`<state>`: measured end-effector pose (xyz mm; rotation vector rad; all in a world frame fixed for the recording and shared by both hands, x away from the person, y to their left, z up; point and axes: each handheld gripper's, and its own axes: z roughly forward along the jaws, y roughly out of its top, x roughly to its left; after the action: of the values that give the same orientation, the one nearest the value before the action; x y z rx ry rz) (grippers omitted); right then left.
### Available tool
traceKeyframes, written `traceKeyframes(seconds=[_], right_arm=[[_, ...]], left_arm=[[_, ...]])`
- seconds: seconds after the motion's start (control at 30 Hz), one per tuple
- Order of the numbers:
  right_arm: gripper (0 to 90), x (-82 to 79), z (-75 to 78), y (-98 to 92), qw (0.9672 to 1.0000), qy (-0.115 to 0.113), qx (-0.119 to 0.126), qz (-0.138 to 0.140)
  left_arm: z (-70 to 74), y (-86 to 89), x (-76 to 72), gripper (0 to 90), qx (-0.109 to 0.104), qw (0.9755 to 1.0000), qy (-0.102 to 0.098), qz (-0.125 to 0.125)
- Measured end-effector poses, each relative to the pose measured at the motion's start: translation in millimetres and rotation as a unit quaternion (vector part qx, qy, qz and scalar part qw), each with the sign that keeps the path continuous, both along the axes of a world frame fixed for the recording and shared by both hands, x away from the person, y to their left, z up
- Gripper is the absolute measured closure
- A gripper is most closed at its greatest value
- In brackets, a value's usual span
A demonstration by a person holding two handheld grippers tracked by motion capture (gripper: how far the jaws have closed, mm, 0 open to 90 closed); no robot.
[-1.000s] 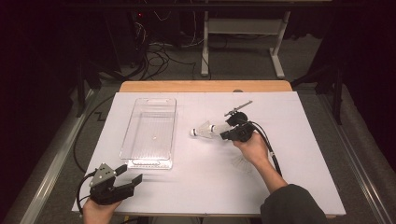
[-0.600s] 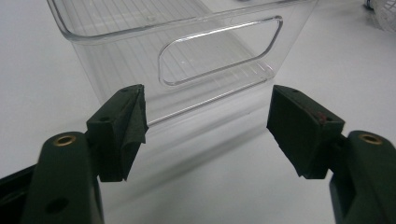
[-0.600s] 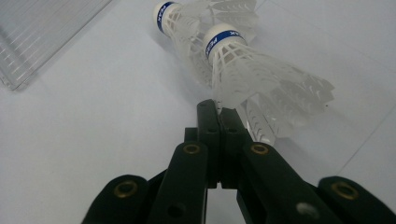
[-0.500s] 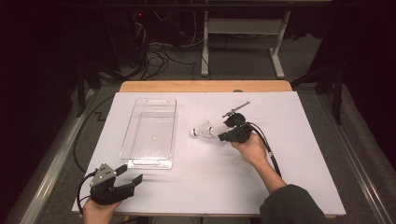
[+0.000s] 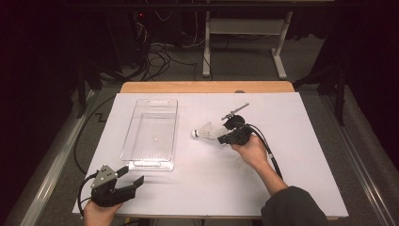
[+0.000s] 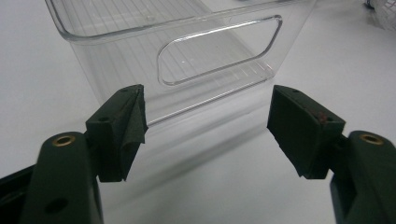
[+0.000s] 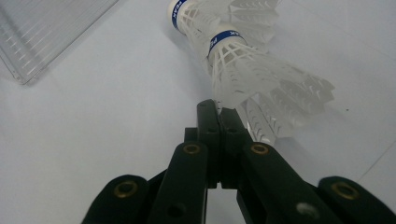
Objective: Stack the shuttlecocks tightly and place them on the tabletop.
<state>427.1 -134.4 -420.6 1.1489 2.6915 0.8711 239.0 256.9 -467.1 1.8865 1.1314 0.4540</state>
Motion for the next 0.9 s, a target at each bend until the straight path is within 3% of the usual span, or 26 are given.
traceKeyframes(seconds=[0.9], right_arm=[[90.0, -0.4, -2.3, 11.5, 0.9997, 0.013, -0.006, 0.018]], left_arm=[[-0.1, -0.4, 0.0, 29.5, 0.000, 1.0000, -0.001, -0.004]])
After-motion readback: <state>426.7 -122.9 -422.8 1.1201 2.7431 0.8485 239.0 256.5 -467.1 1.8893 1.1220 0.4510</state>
